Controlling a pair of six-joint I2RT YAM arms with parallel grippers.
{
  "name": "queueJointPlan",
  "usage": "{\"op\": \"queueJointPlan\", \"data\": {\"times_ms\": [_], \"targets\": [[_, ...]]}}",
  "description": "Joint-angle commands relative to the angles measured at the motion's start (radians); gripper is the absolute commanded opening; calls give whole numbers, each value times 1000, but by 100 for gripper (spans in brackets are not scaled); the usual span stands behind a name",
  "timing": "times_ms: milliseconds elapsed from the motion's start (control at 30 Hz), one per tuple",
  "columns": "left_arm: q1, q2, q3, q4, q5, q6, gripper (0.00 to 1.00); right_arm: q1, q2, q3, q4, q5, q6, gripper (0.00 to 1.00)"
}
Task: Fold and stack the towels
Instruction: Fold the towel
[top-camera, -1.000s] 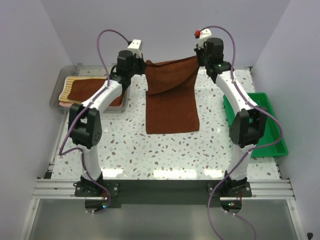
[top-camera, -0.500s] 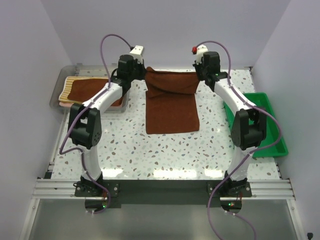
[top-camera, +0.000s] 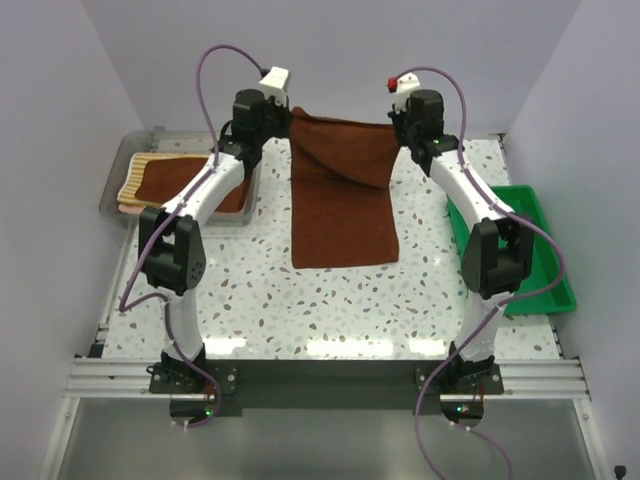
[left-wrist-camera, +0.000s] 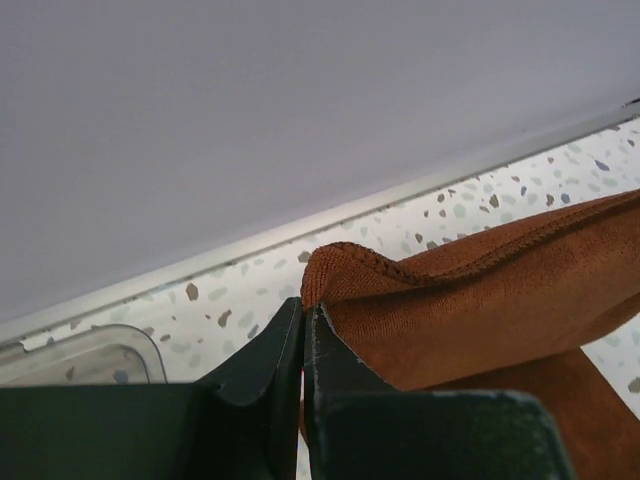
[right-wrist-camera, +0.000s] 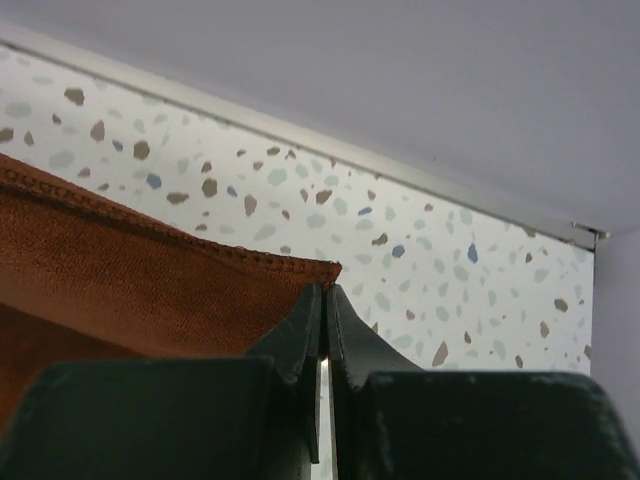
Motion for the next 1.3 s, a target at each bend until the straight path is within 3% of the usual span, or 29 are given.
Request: {"op": "queueJointPlan", "data": {"times_ms": [0, 300, 633, 867, 1267], "targets": [[20, 42, 86, 68, -80, 43, 7, -8, 54, 124, 80, 60, -30, 0], [26, 148, 172, 111, -109, 59, 8, -9, 210, 310, 111, 93, -64, 0], [40, 171, 166, 125, -108, 34, 9, -18, 246, 339, 117, 96, -110, 0], [40, 92, 54, 138, -44, 16, 10, -16, 194, 304, 106, 68, -98, 0], [40, -94, -208, 148, 1, -7, 10, -16, 42, 92, 79, 27, -130, 0]]}}
